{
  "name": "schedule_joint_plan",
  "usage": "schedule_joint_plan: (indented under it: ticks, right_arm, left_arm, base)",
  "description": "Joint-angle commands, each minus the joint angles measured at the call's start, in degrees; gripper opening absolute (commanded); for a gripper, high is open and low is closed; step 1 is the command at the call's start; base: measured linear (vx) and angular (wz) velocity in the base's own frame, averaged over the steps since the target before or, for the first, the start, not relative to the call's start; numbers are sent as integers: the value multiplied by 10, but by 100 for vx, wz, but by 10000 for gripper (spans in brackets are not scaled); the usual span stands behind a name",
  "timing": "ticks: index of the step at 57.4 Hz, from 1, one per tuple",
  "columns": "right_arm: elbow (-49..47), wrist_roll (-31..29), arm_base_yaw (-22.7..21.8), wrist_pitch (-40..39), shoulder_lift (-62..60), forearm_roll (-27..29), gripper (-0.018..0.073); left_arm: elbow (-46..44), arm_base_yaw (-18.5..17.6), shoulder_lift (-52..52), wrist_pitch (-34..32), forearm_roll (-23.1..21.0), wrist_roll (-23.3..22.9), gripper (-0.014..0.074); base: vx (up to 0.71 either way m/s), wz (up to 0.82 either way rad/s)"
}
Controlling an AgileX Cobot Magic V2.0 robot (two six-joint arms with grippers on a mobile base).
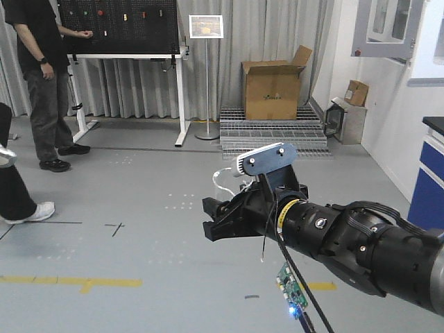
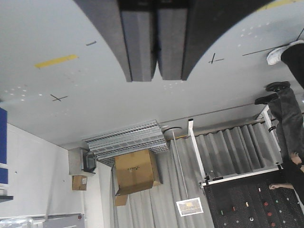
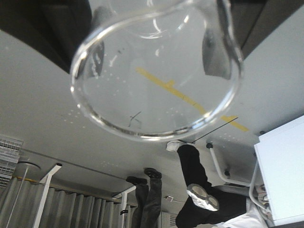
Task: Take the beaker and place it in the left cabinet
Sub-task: 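Carry the beaker in the right gripper toward the open white cabinet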
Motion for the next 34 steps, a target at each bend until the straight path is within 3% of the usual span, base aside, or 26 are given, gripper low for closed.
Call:
schedule_joint_plan:
  ticks: [1, 34]
  right_arm:
    - [-20, -3, -2, -38, -27, 1, 208]
    - [-20, -3, -2, -33, -27, 1, 208]
  left_arm:
    - [-15, -3, -6, -48, -3, -1, -6]
    - [-15, -3, -6, -48, -3, -1, -6]
  base:
    - [69, 1]
    - [68, -3]
